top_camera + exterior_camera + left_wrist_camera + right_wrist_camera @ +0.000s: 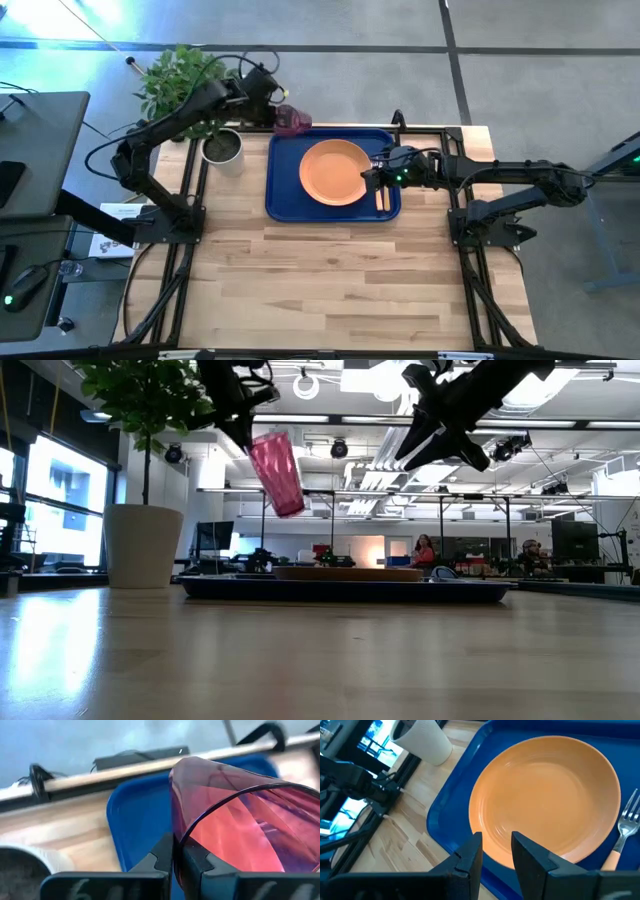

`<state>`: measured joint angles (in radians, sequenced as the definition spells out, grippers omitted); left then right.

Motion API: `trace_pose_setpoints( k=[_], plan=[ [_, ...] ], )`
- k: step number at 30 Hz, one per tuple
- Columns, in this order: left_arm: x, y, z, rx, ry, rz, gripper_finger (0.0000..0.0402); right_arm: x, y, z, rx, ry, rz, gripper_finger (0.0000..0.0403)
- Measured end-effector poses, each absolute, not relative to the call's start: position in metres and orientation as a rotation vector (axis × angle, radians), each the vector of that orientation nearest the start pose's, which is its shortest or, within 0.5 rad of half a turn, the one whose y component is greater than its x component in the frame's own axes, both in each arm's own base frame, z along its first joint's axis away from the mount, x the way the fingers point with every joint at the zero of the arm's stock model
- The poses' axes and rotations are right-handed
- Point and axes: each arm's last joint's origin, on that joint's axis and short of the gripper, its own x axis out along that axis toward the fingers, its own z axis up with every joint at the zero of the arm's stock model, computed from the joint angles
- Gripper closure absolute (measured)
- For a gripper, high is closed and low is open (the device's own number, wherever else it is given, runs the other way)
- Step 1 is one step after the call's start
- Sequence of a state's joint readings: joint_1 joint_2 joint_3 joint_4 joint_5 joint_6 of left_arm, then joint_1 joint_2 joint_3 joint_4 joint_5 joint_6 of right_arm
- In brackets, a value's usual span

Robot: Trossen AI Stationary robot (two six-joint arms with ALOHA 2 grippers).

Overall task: Pick and place plate/cup/fork/spoon on tray
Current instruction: Put the red cup on the blue tray

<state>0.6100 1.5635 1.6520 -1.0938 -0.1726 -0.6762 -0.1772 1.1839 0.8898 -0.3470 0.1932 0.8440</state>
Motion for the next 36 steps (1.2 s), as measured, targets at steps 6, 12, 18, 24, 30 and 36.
trace_pose_setpoints(
  k=[6, 12, 18, 24, 30, 36],
  plan=[
    [0.250, 0.191, 0.389, -0.783, 0.672, 1.030, 0.0397, 0.243, -0.049, 0.275, 0.784, 0.482, -0.611, 0.0308],
    [0.260, 0.204, 0.375, -0.788, 0.726, 1.034, 0.0398, 0.243, -0.049, 0.275, 0.789, 0.486, -0.605, 0.0308],
    [0.269, 0.217, 0.351, -0.823, 0.842, 1.041, 0.0397, 0.243, -0.049, 0.275, 0.793, 0.488, -0.604, 0.0308],
    [0.273, 0.220, 0.328, -0.852, 0.997, 1.074, 0.0397, 0.243, -0.048, 0.274, 0.800, 0.497, -0.590, 0.0308],
    [0.279, 0.225, 0.313, -0.876, 1.056, 1.094, 0.0397, 0.243, -0.048, 0.274, 0.800, 0.499, -0.591, 0.0308],
    [0.280, 0.229, 0.299, -0.894, 1.138, 1.108, 0.0397, 0.242, -0.048, 0.274, 0.798, 0.515, -0.580, 0.0308]
  ],
)
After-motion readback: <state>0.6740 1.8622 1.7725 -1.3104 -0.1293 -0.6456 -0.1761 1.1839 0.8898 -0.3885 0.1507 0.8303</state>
